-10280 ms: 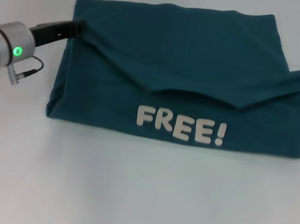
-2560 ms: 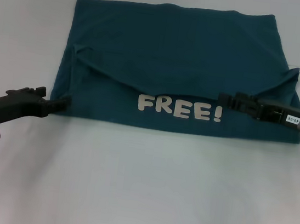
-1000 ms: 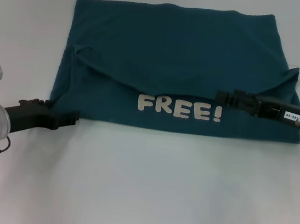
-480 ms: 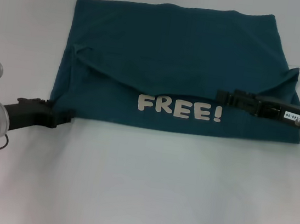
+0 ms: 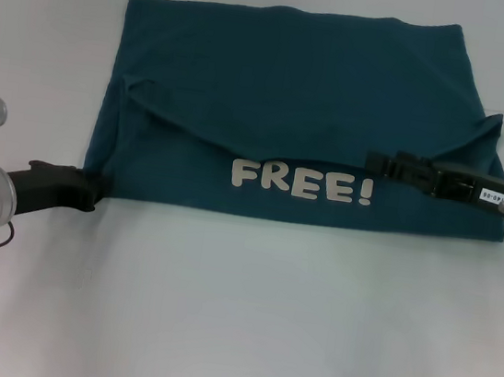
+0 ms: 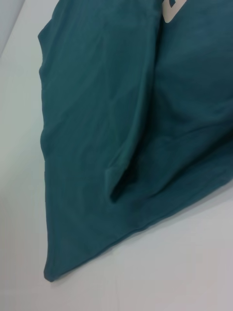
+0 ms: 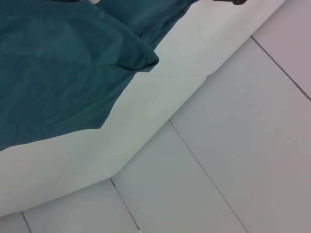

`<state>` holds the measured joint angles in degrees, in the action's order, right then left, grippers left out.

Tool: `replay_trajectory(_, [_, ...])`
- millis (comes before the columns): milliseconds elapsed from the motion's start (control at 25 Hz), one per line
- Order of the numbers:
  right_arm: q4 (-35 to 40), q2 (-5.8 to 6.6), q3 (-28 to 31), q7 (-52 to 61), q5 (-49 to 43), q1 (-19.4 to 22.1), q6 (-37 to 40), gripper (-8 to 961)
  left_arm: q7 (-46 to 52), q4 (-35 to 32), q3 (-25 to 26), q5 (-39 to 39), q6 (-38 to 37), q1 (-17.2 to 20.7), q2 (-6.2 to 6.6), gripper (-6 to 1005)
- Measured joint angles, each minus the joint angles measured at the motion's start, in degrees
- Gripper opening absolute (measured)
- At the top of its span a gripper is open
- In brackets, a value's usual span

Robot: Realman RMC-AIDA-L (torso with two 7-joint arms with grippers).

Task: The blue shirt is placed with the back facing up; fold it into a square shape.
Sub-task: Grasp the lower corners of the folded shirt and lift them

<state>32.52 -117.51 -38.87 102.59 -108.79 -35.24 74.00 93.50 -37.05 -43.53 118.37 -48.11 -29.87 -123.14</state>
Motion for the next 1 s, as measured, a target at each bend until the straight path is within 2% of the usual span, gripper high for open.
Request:
replay_trajectory(360, [0.0,-0.01,0.0,0.0,-0.1,0.0,-0.1,826,0.7,-0.3,0.0,0.4,0.1,-0.1,0.0,-1])
replay_trajectory(480, [0.0,0.16,0.0,0.1,-0.2,0.1,-0.2,826,0.7,-0.4,0.0,0.4,0.1,-0.1,0.01,-1])
replay_trajectory(600, [0.0,0.83,-0.2,1.8,-1.3,0.3,-1.2,826,1.3,-1.3,0.0,0.4,-0.6,0.0,0.08,0])
replay_trajectory(880, [1.3,3.7,-0.1,11.5,-8.1,0.7,-3.5,826,3.0,-3.1,0.5,0.7,-4.0,0.5,0.85,0])
replay_trajectory(1000, [3.2,4.34,0.0,15.4,-10.6,1.2,-3.7,826,3.8,-3.6,0.5,1.5,-4.3,0.6,0.88,0])
